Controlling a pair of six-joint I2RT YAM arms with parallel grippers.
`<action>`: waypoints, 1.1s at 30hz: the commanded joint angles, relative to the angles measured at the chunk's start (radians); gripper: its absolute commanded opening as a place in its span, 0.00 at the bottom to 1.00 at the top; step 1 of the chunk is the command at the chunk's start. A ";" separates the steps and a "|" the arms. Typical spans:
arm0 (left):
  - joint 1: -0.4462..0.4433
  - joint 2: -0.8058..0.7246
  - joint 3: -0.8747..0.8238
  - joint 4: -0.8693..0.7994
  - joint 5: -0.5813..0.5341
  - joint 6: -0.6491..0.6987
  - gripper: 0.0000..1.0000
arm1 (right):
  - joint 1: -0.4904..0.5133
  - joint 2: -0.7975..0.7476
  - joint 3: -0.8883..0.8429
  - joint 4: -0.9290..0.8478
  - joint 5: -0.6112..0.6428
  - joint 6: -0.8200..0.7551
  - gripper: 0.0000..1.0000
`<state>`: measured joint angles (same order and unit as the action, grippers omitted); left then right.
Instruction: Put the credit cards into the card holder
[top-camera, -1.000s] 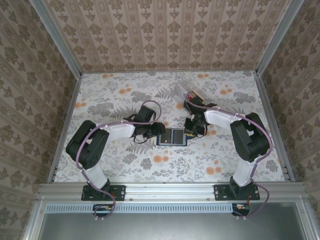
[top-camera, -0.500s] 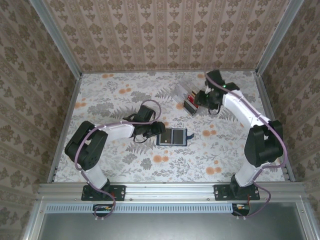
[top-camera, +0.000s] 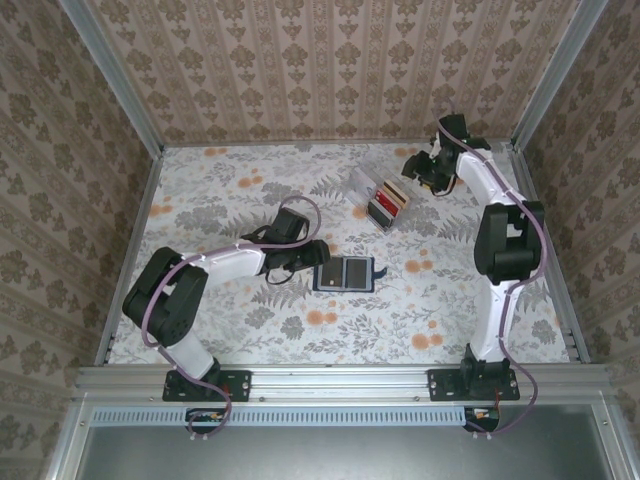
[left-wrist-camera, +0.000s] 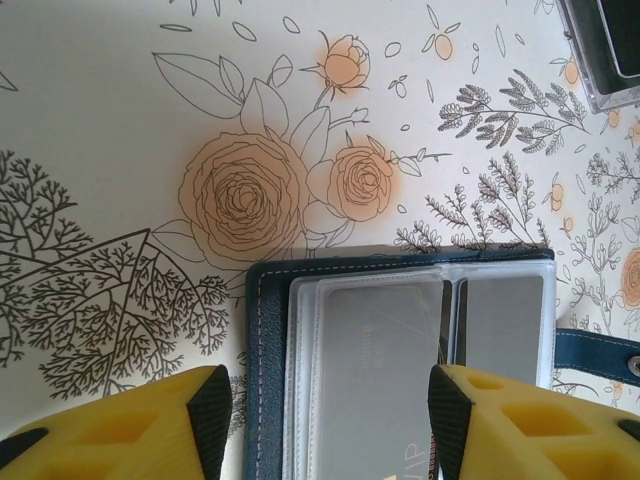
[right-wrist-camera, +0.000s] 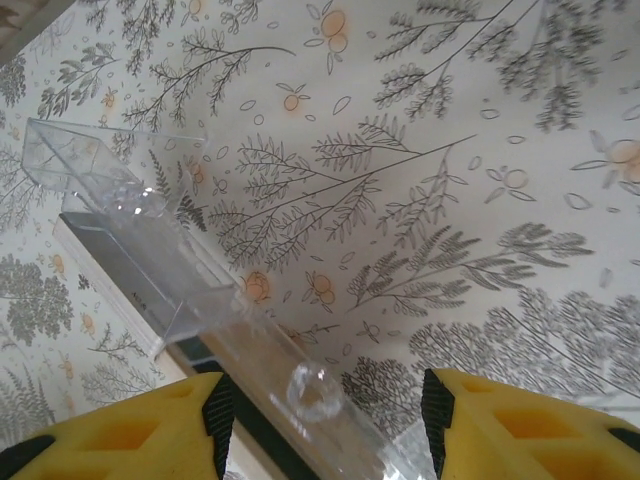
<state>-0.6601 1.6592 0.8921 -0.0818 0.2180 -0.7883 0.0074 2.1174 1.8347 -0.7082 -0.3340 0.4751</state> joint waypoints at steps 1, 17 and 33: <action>0.010 -0.038 0.028 -0.026 -0.019 0.027 0.58 | -0.007 0.020 0.027 -0.002 -0.131 0.019 0.55; 0.017 -0.012 0.036 -0.023 -0.003 0.027 0.58 | 0.077 -0.216 -0.339 0.139 -0.307 0.056 0.53; 0.024 -0.019 0.041 -0.015 0.009 0.043 0.59 | 0.281 -0.191 -0.091 -0.248 0.436 -0.168 0.47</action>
<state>-0.6426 1.6573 0.9081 -0.0814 0.2169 -0.7753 0.2367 1.8854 1.6779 -0.8391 -0.1055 0.3817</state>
